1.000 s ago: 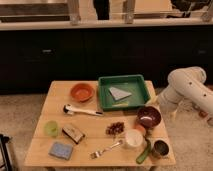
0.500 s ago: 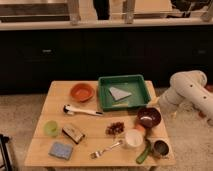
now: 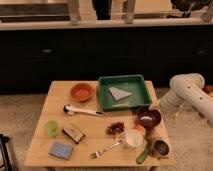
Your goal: Stack bowls on top of each other
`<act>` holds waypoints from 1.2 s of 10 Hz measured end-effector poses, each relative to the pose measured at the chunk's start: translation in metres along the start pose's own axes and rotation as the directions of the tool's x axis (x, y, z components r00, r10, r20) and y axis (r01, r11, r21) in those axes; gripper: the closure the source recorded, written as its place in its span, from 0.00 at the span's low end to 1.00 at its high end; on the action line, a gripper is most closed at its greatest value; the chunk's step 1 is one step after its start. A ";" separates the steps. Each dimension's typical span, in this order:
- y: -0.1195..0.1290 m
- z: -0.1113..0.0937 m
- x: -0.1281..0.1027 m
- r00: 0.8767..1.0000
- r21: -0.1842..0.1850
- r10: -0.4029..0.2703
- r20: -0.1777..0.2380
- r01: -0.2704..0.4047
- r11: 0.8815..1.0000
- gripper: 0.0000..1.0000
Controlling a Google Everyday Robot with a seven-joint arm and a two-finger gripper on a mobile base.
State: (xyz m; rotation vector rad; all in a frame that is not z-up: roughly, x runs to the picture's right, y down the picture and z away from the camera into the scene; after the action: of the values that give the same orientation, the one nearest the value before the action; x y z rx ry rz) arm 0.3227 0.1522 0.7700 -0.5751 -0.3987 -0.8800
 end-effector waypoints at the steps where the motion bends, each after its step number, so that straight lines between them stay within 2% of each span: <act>1: 0.004 0.005 0.003 1.000 -0.004 0.010 0.002 -0.010 1.000 0.20; 7: 0.021 0.029 0.013 0.999 -0.036 0.042 -0.003 -0.042 0.998 0.20; 12: 0.023 0.054 0.012 0.999 -0.091 0.039 -0.005 -0.040 0.995 0.20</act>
State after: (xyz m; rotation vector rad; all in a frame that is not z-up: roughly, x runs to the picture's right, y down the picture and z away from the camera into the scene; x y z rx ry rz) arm 0.3428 0.1900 0.8115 -0.6635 -0.3443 -0.8645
